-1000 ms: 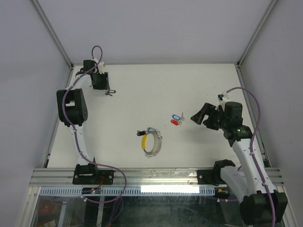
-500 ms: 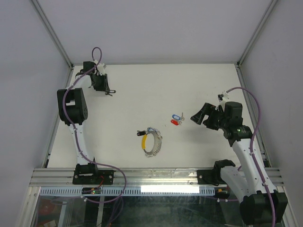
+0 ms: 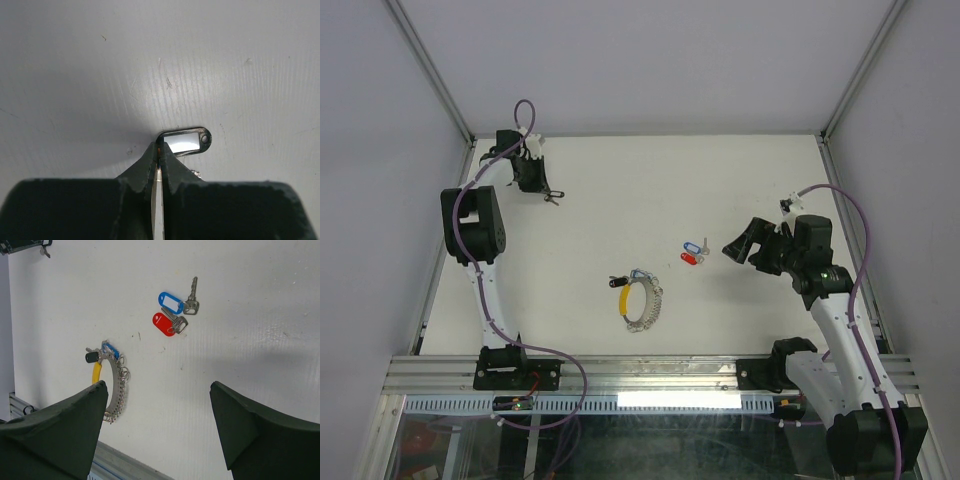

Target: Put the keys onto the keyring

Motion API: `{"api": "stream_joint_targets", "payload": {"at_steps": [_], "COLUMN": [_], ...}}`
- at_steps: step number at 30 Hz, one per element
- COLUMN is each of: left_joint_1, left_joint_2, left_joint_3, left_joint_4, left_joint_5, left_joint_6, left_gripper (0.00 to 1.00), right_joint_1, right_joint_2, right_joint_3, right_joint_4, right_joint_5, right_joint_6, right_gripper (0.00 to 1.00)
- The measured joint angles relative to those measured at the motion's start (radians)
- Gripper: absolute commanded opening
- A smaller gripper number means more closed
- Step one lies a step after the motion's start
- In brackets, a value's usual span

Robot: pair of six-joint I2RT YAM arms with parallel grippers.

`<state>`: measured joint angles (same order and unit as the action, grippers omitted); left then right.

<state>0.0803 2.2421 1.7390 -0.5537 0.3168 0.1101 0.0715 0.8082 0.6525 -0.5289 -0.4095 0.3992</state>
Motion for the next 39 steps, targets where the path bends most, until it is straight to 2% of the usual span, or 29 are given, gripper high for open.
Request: {"api": "stream_joint_targets", "payload": {"at_steps": [6,10,17,20,22,25,28,32,36,39], "left_joint_1": [-0.024,-0.135,-0.542,-0.718,-0.797,-0.855,-0.864,-0.864,-0.864,-0.864], "left_joint_2": [-0.059,-0.174,-0.412,-0.455,-0.45,-0.415,-0.38,-0.372,-0.4,-0.493], "left_joint_3": [-0.043,-0.103,-0.301,-0.381,-0.409,-0.416,-0.416,-0.416,-0.435,-0.502], "left_joint_4": [0.0,-0.001,0.13,0.199,0.229,0.252,0.267,0.271,0.278,0.276], "left_joint_5": [-0.019,-0.101,-0.162,-0.187,-0.189,-0.192,-0.205,-0.22,-0.242,-0.258], "left_joint_6": [-0.032,-0.064,-0.206,-0.283,-0.327,-0.377,-0.412,-0.437,-0.438,-0.442], "left_gripper": [0.0,0.0,0.0,0.0,0.0,0.16,0.32,0.48,0.6,0.68], "right_joint_1": [0.0,0.0,0.0,0.0,0.0,0.0,0.0,0.0,0.0,0.0], "right_joint_2": [0.0,0.0,-0.021,-0.045,-0.056,-0.061,-0.061,-0.071,-0.1,-0.103], "right_joint_3": [0.0,0.0,0.0,-0.003,-0.009,-0.014,-0.014,-0.014,-0.014,-0.013], "right_joint_4": [0.001,0.002,0.001,0.006,0.013,0.011,0.003,-0.021,-0.026,-0.026], "right_joint_5": [-0.004,-0.003,-0.009,-0.026,-0.036,-0.053,-0.063,-0.064,-0.062,-0.031], "right_joint_6": [0.002,0.002,0.003,0.008,0.013,0.018,0.017,0.01,0.01,0.015], "right_gripper": [0.86,0.86,0.86,0.86,0.86,0.86,0.88,0.9,0.9,0.87]}}
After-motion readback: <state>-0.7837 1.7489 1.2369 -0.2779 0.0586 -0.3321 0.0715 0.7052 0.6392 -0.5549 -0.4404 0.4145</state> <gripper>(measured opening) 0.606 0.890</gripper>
